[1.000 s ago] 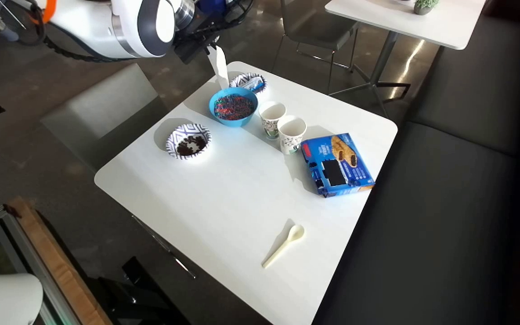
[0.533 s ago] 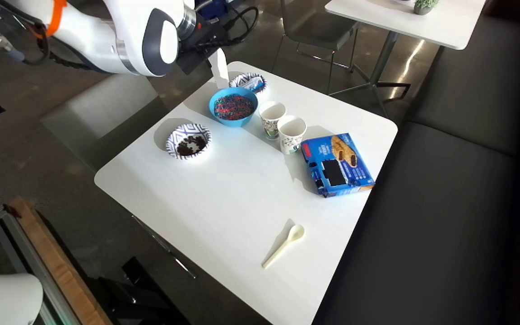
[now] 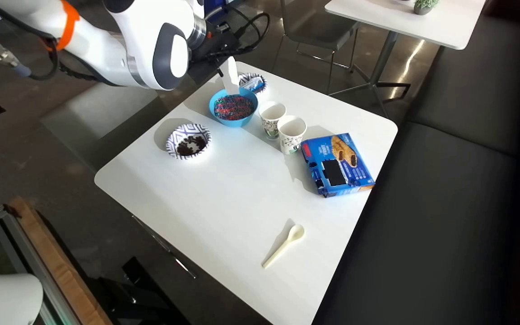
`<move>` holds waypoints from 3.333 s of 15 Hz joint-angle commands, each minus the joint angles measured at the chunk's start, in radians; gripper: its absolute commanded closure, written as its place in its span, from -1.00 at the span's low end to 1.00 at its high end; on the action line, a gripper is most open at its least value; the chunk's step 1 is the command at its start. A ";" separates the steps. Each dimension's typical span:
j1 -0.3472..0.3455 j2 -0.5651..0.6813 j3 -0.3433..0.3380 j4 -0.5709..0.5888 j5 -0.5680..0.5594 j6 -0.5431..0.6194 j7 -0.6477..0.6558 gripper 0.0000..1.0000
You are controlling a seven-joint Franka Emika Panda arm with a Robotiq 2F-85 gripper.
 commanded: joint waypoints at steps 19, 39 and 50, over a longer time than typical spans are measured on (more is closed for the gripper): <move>0.332 -0.368 -0.101 -0.027 -0.044 -1.210 -0.008 0.99; 0.225 -0.076 -0.283 -0.043 -0.617 -1.117 0.609 0.99; 0.216 0.007 -0.266 -0.025 -1.054 -1.042 1.049 0.17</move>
